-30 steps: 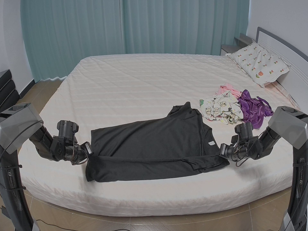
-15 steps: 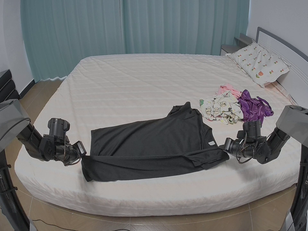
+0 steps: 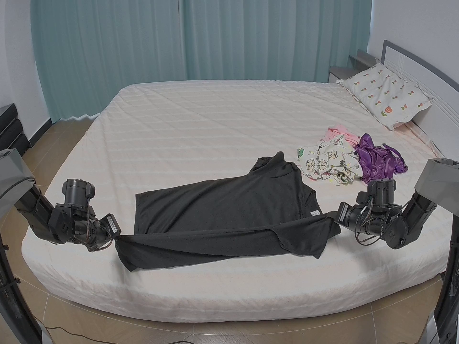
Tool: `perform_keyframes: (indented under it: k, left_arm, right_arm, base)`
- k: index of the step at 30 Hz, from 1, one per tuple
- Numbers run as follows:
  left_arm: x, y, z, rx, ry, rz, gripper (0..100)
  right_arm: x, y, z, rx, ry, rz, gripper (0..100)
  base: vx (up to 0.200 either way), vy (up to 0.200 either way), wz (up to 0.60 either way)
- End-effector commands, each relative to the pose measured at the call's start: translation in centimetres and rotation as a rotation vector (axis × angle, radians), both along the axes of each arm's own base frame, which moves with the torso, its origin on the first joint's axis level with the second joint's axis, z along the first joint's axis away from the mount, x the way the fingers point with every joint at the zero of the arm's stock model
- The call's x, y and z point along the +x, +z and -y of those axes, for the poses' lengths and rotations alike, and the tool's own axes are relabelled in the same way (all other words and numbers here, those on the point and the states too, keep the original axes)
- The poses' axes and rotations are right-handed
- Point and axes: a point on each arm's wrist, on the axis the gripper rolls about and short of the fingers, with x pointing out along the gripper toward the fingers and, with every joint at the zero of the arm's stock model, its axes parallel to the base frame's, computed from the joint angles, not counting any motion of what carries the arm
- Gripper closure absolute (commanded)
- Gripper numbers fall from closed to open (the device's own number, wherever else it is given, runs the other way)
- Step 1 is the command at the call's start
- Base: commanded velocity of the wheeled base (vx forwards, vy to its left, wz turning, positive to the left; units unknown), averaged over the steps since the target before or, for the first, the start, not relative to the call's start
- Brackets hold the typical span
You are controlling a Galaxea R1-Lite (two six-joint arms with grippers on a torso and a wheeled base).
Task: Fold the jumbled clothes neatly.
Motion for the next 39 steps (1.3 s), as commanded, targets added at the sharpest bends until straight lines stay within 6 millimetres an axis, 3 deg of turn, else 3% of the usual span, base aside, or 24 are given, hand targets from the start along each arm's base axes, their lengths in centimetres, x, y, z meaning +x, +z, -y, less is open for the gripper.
perform_keyframes:
  k: [1,8,18,26,32,39]
  left_arm:
    - [0.4,0.0,0.0,0.000,0.000,0.010,100]
    - [1.9,-0.9,0.0,-0.001,0.000,0.007,100]
    - [5.7,-2.7,0.3,0.001,-0.009,0.029,100]
    - [8.0,-5.1,1.5,0.003,-0.039,0.018,100]
    - [9.3,-7.0,1.8,0.058,-0.003,0.006,100]
    - [9.8,-7.3,1.8,0.068,0.006,0.010,100]
  right_arm:
    - [0.2,-0.1,0.1,0.007,0.004,0.001,100]
    - [1.1,-0.7,0.5,0.012,-0.009,0.002,100]
    - [3.1,-2.2,0.8,0.004,-0.020,-0.047,100]
    - [4.4,-3.7,0.6,-0.004,-0.024,-0.072,100]
    - [5.3,-4.3,-0.1,-0.007,-0.013,-0.078,100]
    - [5.9,-4.6,-0.6,-0.004,-0.005,-0.067,100]
  base:
    - [0.000,0.000,0.00]
    - [0.000,0.000,0.00]
    - [0.000,0.000,0.00]
    - [0.000,0.000,0.00]
    - [0.000,0.000,0.00]
    - [0.000,0.000,0.00]
